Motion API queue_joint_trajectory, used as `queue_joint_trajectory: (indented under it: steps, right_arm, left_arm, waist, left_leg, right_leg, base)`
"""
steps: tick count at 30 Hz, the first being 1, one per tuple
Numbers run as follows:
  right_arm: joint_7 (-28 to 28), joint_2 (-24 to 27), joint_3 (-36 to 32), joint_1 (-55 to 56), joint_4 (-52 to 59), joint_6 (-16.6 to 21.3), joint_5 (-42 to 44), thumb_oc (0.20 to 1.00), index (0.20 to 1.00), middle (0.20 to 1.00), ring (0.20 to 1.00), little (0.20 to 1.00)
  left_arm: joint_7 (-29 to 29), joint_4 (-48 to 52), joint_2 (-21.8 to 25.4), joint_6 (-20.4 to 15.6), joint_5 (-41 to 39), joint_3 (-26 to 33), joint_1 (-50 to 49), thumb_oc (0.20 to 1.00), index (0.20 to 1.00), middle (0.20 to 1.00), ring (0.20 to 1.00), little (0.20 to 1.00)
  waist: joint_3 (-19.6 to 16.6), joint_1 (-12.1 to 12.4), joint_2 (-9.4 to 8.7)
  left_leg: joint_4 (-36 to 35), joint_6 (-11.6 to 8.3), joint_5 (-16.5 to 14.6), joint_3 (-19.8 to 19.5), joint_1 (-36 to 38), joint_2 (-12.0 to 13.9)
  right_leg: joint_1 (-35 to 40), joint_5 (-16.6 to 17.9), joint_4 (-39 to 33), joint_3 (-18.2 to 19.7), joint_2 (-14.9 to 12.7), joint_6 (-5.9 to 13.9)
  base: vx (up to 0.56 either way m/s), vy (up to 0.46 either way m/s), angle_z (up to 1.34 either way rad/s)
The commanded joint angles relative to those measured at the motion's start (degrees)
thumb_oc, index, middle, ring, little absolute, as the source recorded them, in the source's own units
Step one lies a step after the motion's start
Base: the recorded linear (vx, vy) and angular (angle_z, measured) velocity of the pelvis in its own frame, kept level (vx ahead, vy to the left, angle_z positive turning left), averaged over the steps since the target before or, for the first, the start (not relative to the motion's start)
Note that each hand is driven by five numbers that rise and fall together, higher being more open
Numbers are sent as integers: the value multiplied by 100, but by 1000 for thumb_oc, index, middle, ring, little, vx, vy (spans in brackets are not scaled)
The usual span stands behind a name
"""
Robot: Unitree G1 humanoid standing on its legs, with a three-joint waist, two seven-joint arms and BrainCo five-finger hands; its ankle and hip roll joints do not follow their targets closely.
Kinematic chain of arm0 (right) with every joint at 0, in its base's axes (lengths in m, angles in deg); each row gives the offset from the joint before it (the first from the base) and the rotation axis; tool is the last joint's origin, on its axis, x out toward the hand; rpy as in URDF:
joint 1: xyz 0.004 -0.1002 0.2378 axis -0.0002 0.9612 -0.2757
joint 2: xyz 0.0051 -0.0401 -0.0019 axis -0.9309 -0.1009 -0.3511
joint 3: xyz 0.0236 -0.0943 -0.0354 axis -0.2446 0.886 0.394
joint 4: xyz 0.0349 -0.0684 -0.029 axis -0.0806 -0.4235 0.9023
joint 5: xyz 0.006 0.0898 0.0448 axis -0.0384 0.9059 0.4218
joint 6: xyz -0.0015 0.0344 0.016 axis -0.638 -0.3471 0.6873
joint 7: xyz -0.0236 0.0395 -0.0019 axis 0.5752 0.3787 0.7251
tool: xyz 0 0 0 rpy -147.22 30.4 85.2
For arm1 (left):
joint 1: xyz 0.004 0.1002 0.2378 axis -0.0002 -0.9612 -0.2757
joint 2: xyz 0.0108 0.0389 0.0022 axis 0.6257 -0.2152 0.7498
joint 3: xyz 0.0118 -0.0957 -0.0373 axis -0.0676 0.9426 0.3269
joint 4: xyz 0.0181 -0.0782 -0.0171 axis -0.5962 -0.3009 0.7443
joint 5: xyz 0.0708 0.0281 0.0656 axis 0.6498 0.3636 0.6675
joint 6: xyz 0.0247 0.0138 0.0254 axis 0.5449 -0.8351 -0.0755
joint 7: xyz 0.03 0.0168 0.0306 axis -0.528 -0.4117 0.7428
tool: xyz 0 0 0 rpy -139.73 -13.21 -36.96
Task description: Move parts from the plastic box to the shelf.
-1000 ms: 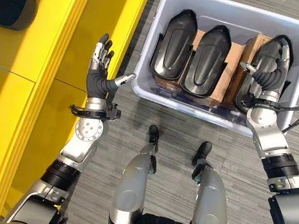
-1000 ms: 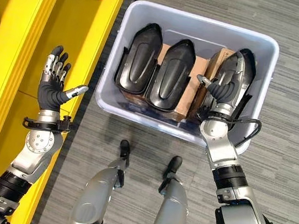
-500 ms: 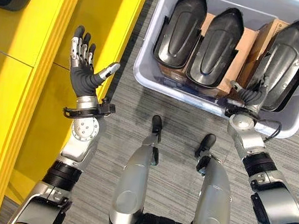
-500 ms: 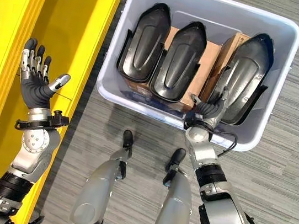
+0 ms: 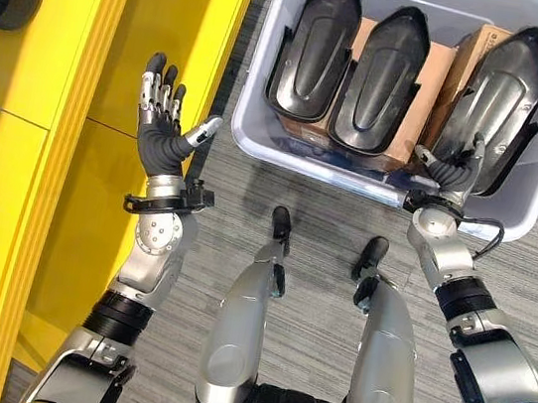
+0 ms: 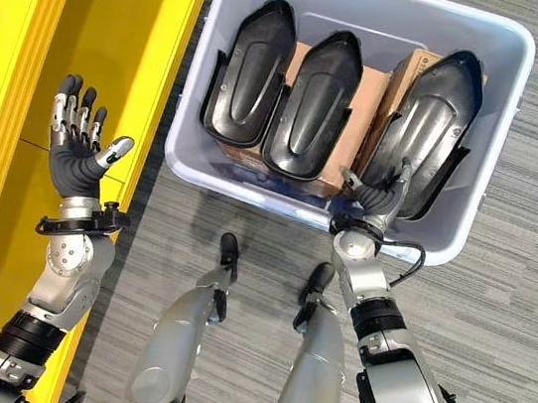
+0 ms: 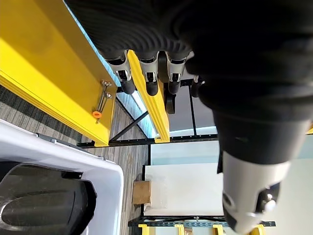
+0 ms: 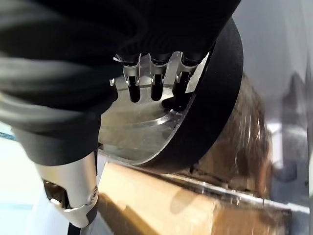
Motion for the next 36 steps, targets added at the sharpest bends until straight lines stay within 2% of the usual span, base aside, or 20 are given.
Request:
queue_joint_trajectory:
  steps: [1,2,6,7,9,11,12,13,15,20,26,27,29,31,32,36]
  right_arm:
    - [-841,-74,134,-120,-46,395,521,1000,1000,1000,1000,1000]
    - [-1407,-116,212,-286,-73,428,809,1000,1000,1000,1000,1000]
    - [-2188,-236,366,-591,-52,364,1715,1000,1000,1000,1000,1000]
    - [-2326,-268,393,-655,-31,351,1813,1000,1000,1000,1000,1000]
    - [-2216,-310,424,-729,-1,309,1722,1000,1000,1000,1000,1000]
    - [-1759,-334,448,-794,80,334,1555,1000,1000,1000,1000,1000]
    - [-767,-295,335,-867,83,637,778,1000,1000,1000,1000,1000]
    - [411,-81,6,-887,158,877,-555,1000,1000,1000,1000,1000]
    - [1000,66,-213,-829,316,851,-1275,1000,1000,1000,1000,1000]
    - [1907,332,-490,-628,972,309,-2765,1000,1000,1000,1000,1000]
    - [2171,444,-490,-522,1479,87,-3682,1000,1000,1000,1000,1000]
    - [2196,462,-486,-569,1542,52,-3837,1000,1000,1000,1000,1000]
    - [2208,491,-427,-564,1868,-254,-4049,1000,1000,1000,1000,1000]
    - [2044,496,-393,-564,2024,-410,-3735,1000,1000,1000,1000,1000]
    - [1942,486,-360,-458,2070,-489,-3463,1000,1000,1000,1000,1000]
    - [1856,425,-259,-365,1939,-618,-3070,1000,1000,1000,1000,1000]
  left_arm:
    - [156,458,29,-305,-40,0,-198,1000,1000,1000,1000,1000]
    - [201,486,65,-211,-25,-2,-180,1000,1000,1000,1000,1000]
    - [259,459,118,-132,-10,-30,-147,1000,1000,1000,1000,1000]
    - [287,473,131,-121,-36,-35,-149,1000,1000,1000,1000,1000]
    - [322,474,147,-111,-21,-42,-138,1000,1000,1000,1000,1000]
    - [344,481,141,-128,10,-68,-147,1000,1000,1000,1000,1000]
    - [379,507,91,-122,79,-90,-164,1000,1000,1000,1000,1000]
    - [332,558,80,-120,89,-136,-172,1000,1000,1000,1000,1000]
    - [281,576,39,-161,96,-183,-196,1000,1000,1000,1000,1000]
    - [161,733,-42,-241,124,-375,-252,1000,1000,1000,1000,1000]
    - [242,853,-26,-223,-81,-391,-325,1000,1000,1000,1000,1000]
    - [251,868,-31,-210,-100,-367,-286,1000,1000,1000,1000,1000]
    - [272,934,-15,-183,-165,-385,-344,1000,1000,1000,1000,1000]
    - [306,951,-11,-227,-249,-361,-365,1000,1000,1000,1000,1000]
    - [280,950,-16,-229,-246,-367,-420,1000,1000,1000,1000,1000]
    - [276,921,-34,-263,-252,-350,-426,1000,1000,1000,1000,1000]
  waist:
    - [-189,89,233]
    - [-189,153,227]
    - [-189,258,223]
    - [-189,285,223]
    - [-189,305,220]
    - [-189,322,217]
    - [-189,318,228]
    - [-189,259,247]
    - [-189,205,262]
    - [-189,30,341]
    - [-189,-41,410]
    - [-189,-42,432]
    - [-189,-67,463]
    - [-189,-83,498]
    - [-189,-106,488]
    - [-189,-130,492]
  left_leg:
    - [308,-37,-620,-500,-273,-108]
    - [340,-45,-612,-520,-291,-103]
    - [385,-63,-578,-539,-342,-83]
    - [387,-69,-568,-540,-349,-75]
    - [398,-77,-565,-546,-361,-73]
    - [387,-75,-560,-539,-360,-74]
    - [378,-65,-567,-528,-365,-74]
    - [370,-55,-584,-526,-363,-90]
    - [374,-45,-609,-524,-357,-111]
    - [300,-64,-629,-411,-295,-117]
    - [245,-79,-622,-339,-175,-114]
    - [216,-37,-498,-284,-281,-89]
    - [181,-93,-591,-296,-103,-108]
    - [141,-65,-472,-232,-168,-87]
    - [142,-115,-583,-269,-37,-107]
    - [108,-114,-584,-241,-4,-91]
  right_leg:
    - [99,-356,1,45,94,131]
    - [98,-362,30,7,84,132]
    - [49,-367,115,-51,77,128]
    - [47,-369,128,-63,77,128]
    - [38,-376,149,-74,79,131]
    - [42,-379,150,-83,90,124]
    - [27,-374,154,-76,96,126]
    - [18,-372,162,-55,104,145]
    - [11,-370,158,-29,107,159]
    - [30,-345,30,61,70,171]
    - [96,-339,-22,110,31,179]
    - [-11,-216,-58,56,40,128]
    - [130,-318,-78,131,19,179]
    - [45,-210,-114,91,26,126]
    - [155,-321,-103,165,17,175]
    - [149,-313,-120,193,11,173]
  base:
    - [27,-65,0]
    - [29,-78,1]
    - [23,-61,0]
    - [19,-53,3]
    - [15,-30,10]
    - [20,-17,6]
    - [0,0,0]
    - [16,41,1]
    - [4,54,2]
    - [-10,82,-4]
    - [-4,48,-10]
    - [-64,54,-3]
    - [31,55,-6]
    - [2,55,-13]
    - [2,52,-9]
    - [0,15,0]
